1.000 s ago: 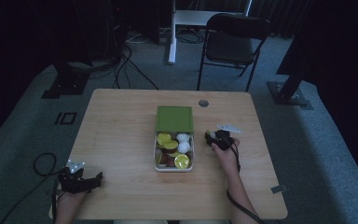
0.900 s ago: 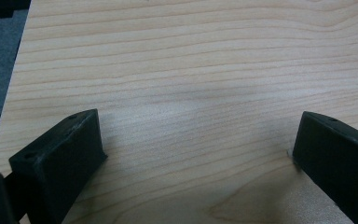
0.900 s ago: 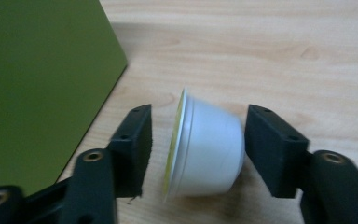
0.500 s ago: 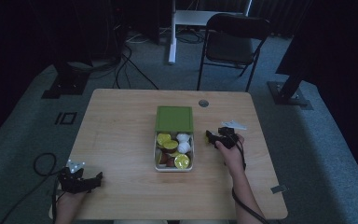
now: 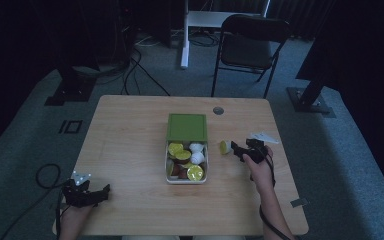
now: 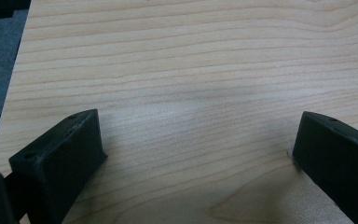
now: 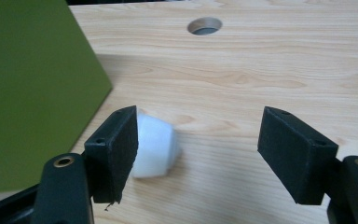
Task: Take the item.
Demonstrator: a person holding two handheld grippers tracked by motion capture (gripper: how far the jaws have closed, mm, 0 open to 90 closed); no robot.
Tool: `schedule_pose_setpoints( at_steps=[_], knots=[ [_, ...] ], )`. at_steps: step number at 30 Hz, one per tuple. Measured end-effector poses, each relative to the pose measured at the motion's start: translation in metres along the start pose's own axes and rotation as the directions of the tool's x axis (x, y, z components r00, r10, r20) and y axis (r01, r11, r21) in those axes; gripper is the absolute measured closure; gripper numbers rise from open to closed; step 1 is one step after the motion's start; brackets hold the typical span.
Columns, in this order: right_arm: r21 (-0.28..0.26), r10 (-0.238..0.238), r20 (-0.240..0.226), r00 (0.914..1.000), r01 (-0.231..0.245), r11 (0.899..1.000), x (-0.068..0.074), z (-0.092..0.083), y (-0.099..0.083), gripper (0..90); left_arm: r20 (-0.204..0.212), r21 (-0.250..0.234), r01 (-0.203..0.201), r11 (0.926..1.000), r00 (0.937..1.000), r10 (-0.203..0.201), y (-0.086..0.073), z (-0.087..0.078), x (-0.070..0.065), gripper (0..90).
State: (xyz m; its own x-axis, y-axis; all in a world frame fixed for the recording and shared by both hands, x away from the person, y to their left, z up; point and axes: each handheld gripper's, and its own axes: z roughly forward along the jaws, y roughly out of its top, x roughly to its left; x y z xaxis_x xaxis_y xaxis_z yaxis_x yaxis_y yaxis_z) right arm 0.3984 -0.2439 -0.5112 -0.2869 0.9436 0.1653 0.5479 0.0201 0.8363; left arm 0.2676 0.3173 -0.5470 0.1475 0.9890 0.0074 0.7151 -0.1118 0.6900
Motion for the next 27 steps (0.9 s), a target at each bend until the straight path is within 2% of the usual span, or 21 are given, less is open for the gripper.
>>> schedule_pose_setpoints(
  at_steps=[5,12,16,18,27],
  knots=[
    [0.001,-0.015,0.032,0.9994,0.015,1.000,-0.008,-0.007,-0.008,22.7,0.000,0.000,0.000,1.0000,1.0000,0.000,0.000,0.000,0.000,1.8],
    [0.005,-0.016,0.068,0.9975,0.016,1.000,-0.018,-0.015,-0.023,20.8,0.000,0.000,0.000,1.0000,1.0000,0.000,0.000,0.000,0.000,1.8],
    [0.005,-0.010,0.092,0.9957,0.009,1.000,-0.021,-0.017,-0.027,16.8,0.000,0.000,0.000,1.0000,1.0000,0.000,0.000,0.000,0.000,1.8],
    [0.005,0.001,0.092,0.9958,-0.002,1.000,-0.022,-0.018,-0.030,16.5,0.000,0.000,0.000,1.0000,1.0000,0.000,0.000,0.000,0.000,1.8],
    [0.030,-0.020,0.105,0.9942,0.017,0.999,-0.030,-0.029,-0.043,16.5,0.000,0.000,0.000,1.0000,1.0000,0.000,0.000,0.000,0.000,1.8]
  ],
)
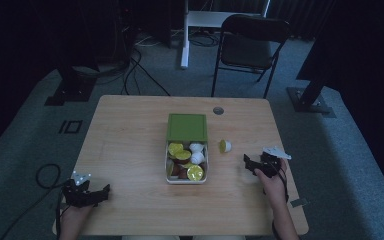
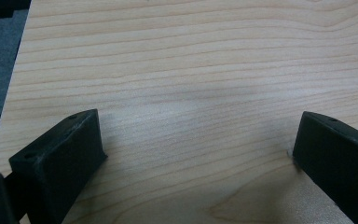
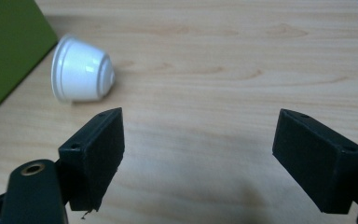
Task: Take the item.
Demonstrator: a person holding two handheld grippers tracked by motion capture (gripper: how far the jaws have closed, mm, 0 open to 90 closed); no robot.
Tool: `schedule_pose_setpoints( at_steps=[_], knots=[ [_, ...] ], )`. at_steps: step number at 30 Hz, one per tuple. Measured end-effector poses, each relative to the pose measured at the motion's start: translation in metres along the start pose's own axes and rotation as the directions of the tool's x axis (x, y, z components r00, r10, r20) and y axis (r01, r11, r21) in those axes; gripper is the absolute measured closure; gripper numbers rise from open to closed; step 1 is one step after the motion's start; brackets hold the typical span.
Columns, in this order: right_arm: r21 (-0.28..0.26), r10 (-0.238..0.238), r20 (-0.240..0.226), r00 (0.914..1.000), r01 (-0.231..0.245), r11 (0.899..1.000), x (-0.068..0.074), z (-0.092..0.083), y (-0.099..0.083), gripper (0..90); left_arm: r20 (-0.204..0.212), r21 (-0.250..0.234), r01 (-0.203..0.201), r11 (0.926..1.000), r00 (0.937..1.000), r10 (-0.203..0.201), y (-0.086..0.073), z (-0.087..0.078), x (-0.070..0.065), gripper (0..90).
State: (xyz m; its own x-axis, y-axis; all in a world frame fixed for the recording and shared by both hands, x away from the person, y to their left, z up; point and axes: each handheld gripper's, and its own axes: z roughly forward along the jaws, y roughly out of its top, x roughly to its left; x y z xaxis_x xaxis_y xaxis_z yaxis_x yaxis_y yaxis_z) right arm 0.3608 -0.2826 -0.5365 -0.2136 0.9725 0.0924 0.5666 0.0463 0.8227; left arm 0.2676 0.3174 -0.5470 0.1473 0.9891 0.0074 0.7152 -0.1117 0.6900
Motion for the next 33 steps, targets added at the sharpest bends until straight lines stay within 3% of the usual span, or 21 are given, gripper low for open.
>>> schedule_pose_setpoints(
  at_steps=[15,24,33],
  knots=[
    [0.024,0.007,0.033,0.9994,-0.008,1.000,-0.016,-0.023,-0.020,13.3,0.000,0.000,0.000,1.0000,1.0000,0.000,0.000,0.000,0.000,1.8],
    [0.041,-0.010,0.088,0.9961,0.006,0.999,-0.017,-0.035,-0.030,13.3,0.000,0.001,-0.001,1.0000,1.0000,0.001,0.000,0.000,0.000,1.8],
    [0.055,0.027,0.085,0.9960,-0.031,0.998,-0.020,-0.045,-0.043,12.3,0.000,0.001,-0.001,1.0000,1.0000,0.001,0.000,0.000,0.000,1.8]
  ],
)
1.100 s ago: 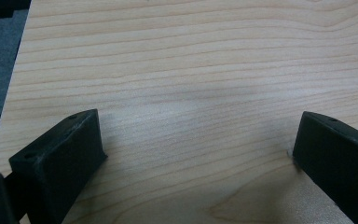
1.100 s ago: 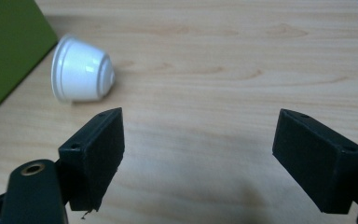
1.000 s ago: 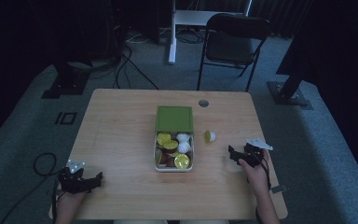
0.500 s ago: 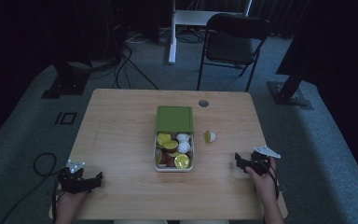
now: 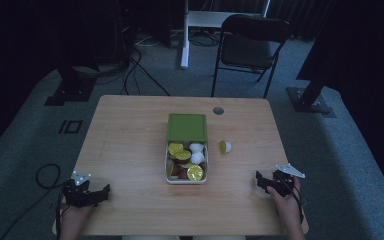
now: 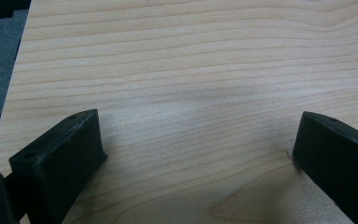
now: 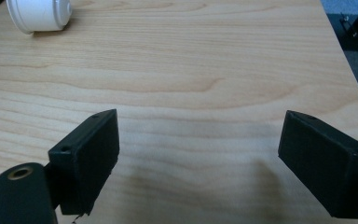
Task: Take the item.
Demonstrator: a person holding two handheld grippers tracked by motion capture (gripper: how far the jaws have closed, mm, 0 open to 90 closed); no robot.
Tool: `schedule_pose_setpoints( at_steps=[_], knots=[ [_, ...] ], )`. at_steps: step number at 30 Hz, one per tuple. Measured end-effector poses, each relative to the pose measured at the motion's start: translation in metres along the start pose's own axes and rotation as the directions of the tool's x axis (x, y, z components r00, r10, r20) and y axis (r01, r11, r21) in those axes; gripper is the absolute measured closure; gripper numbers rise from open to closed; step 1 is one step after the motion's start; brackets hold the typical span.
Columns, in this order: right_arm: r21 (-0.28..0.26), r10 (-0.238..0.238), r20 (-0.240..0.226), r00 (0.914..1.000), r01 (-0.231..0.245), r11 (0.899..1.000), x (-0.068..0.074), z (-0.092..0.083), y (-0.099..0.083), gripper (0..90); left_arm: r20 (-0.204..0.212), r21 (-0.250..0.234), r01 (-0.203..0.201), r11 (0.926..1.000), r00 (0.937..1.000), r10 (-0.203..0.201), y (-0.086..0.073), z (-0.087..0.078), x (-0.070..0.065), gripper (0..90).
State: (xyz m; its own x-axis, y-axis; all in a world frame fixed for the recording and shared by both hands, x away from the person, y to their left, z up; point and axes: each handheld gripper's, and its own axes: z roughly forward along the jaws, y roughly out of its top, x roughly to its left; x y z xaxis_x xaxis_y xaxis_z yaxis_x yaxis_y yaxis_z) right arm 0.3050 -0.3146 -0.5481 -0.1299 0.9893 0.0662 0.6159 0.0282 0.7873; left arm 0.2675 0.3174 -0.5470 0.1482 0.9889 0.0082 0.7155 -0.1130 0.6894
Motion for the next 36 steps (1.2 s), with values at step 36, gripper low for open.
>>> schedule_pose_setpoints(
  at_steps=[36],
  knots=[
    [0.103,-0.085,-0.022,0.9961,0.087,0.991,0.0015,-0.0022,-0.0059,10.9,0.000,0.000,0.000,1.0000,1.0000,0.000,0.0001,0.0000,0.0000,1.8]
  ],
)
